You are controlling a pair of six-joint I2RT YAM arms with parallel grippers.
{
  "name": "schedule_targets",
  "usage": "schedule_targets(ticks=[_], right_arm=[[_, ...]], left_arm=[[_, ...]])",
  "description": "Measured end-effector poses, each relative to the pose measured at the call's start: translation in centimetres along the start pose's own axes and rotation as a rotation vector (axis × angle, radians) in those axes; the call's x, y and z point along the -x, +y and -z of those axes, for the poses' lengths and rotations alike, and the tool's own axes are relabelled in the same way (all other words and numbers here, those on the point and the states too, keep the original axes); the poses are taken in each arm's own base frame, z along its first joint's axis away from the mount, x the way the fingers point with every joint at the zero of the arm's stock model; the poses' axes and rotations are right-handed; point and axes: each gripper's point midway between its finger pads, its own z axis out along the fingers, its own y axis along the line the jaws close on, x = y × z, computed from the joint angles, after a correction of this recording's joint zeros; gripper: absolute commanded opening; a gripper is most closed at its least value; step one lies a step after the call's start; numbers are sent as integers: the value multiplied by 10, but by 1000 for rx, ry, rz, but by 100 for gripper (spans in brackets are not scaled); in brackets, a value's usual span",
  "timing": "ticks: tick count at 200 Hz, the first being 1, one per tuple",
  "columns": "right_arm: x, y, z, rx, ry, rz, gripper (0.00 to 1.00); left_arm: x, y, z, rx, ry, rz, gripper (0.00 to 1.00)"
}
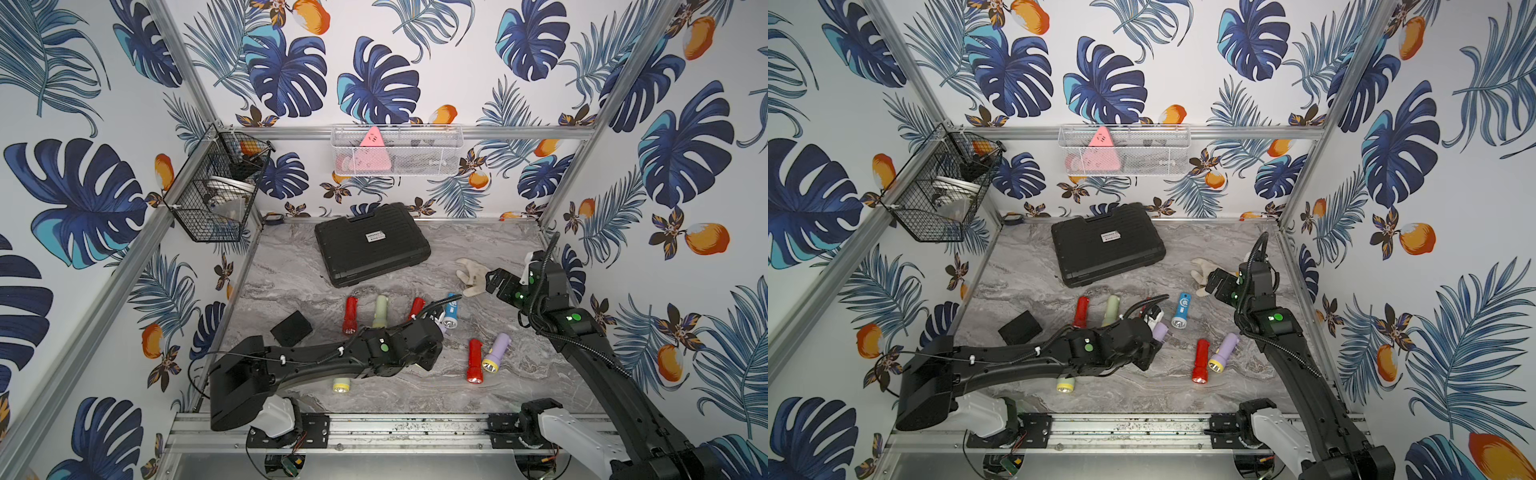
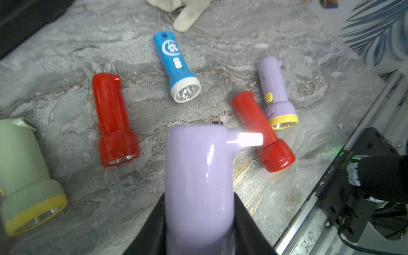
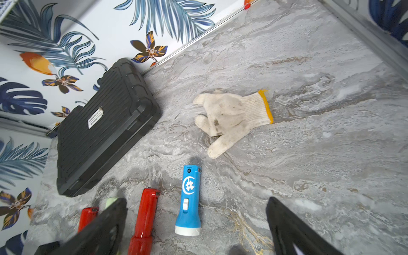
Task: Close the plug at the bottom of the flashlight
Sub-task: Pick up the flashlight from the center of the board, then close the plug of the flashlight.
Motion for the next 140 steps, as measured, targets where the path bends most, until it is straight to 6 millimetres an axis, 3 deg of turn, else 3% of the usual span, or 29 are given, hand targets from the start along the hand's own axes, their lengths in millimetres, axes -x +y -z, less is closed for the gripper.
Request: schedule_targets(ticks=[39,82,118,140], right_arm=[[-6,27,2,139,59,27,100],[-11,59,11,310,105,57,100],[-13,85,25,460,121,92,100],[-14,103,42,576,123,127,100]], left_arm=[[6,7,26,-66,-149,-83,0],[34,24,49,-82,-299,-94,0],[49,34,58,-145,-367,-72,0],[45,39,58,-217,-417,-60,0]])
